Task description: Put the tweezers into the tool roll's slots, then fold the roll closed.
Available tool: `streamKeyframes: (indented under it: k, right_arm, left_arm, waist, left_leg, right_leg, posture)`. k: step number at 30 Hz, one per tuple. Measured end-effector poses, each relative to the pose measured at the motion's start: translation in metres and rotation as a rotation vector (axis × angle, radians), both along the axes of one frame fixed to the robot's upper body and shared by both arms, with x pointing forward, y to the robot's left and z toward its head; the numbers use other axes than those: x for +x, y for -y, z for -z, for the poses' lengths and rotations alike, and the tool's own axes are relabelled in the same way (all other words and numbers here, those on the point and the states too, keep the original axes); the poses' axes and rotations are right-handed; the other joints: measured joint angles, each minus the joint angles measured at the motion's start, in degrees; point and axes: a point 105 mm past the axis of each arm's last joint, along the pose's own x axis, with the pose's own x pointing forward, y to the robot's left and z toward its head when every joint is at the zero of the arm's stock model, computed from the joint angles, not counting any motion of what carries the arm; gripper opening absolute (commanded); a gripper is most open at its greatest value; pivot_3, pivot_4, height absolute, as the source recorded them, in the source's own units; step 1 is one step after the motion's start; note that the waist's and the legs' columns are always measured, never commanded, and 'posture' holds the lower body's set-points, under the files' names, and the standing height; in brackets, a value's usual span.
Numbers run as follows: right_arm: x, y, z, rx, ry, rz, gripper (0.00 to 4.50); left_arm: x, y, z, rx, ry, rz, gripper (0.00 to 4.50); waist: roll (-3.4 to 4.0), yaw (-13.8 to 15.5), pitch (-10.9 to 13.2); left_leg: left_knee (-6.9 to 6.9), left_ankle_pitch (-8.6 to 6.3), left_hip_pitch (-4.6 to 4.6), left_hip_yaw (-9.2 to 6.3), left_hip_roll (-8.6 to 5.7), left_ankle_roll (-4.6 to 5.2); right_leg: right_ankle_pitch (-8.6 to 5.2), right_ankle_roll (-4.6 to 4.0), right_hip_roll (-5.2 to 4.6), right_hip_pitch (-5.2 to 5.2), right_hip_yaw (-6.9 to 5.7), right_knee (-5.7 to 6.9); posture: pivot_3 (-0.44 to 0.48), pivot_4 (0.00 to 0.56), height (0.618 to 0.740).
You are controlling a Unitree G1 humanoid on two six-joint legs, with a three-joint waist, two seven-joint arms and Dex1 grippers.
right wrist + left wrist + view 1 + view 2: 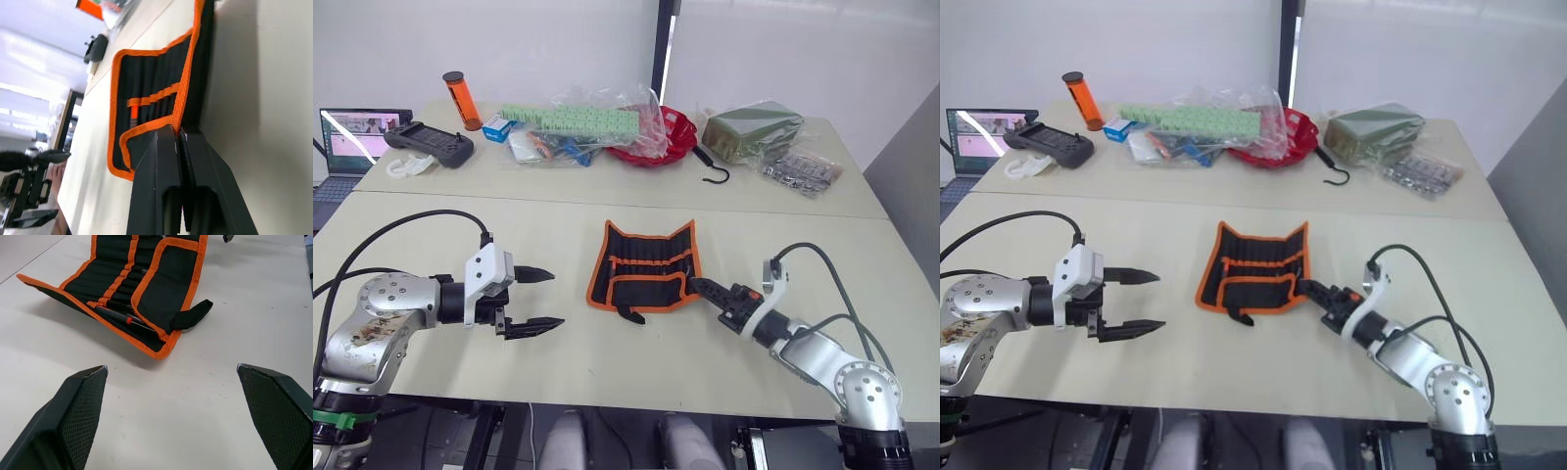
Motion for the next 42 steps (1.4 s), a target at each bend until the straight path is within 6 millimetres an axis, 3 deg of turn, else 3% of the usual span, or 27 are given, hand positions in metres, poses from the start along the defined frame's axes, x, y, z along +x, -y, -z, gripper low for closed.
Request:
streamKeyframes:
  k: [3, 13, 27, 30, 40, 42]
  right_arm:
    - [0.000, -0.011, -0.001, -0.128, 0.051, -0.099, 0.03]
    - [0.002, -0.054, 0.003, -0.238, 0.108, -0.301, 0.03]
    - [0.014, -0.081, 0.024, -0.336, 0.105, -0.381, 0.03]
    - [0.015, -0.081, 0.025, -0.336, 0.102, -0.379, 0.85]
    - [0.009, -0.088, 0.018, -0.262, 0.117, -0.426, 4.28]
    - [0.007, -0.090, 0.015, -0.244, 0.123, -0.433, 4.49]
  left_arm:
    - [0.001, 0.000, 0.000, 0.000, 0.001, -0.007, 4.50]
    - [0.000, -0.001, 0.001, 0.001, -0.002, -0.008, 4.50]
    - [-0.001, -0.002, 0.003, 0.007, -0.012, -0.012, 4.50]
    - [-0.001, -0.003, 0.003, 0.011, -0.013, -0.013, 4.50]
    - [-0.001, -0.003, 0.004, 0.014, -0.015, -0.014, 4.50]
    - [-0.001, -0.004, 0.004, 0.015, -0.015, -0.015, 4.50]
  waist:
    - [0.00, 0.03, 0.00]
    - [0.00, 0.06, 0.00]
    - [-0.01, -0.10, 0.00]
    - [-0.01, -0.19, -0.01]
    - [-0.01, -0.05, -0.01]
    - [-0.01, -0.05, -0.01]
  left_leg:
    - [0.01, 0.00, -0.02, 0.00, -0.01, 0.00]
    - [0.02, 0.00, -0.10, -0.05, -0.01, 0.00]
    - [0.02, 0.00, -0.09, -0.08, 0.02, 0.00]
    - [0.02, 0.00, -0.06, -0.08, 0.02, 0.00]
    - [0.04, 0.00, 0.10, -0.09, 0.02, 0.00]
    - [0.04, 0.00, 0.12, -0.09, 0.02, 0.00]
  right_leg:
    - [0.00, 0.00, 0.00, -0.01, 0.00, 0.00]
    - [0.00, 0.00, 0.00, -0.06, -0.07, 0.01]
    - [0.00, 0.00, 0.03, -0.12, -0.11, 0.10]
    - [0.01, -0.01, 0.04, -0.10, -0.11, 0.11]
    - [0.01, -0.01, 0.04, 0.05, -0.12, 0.13]
    - [0.01, -0.01, 0.04, 0.06, -0.12, 0.13]
  posture:
    - [0.000, 0.150, 0.738]
    - [0.000, 0.150, 0.738]
    - [0.000, 0.150, 0.738]
    - [0.000, 0.150, 0.738]
    - [0.000, 0.150, 0.738]
    - [0.000, 0.150, 0.738]
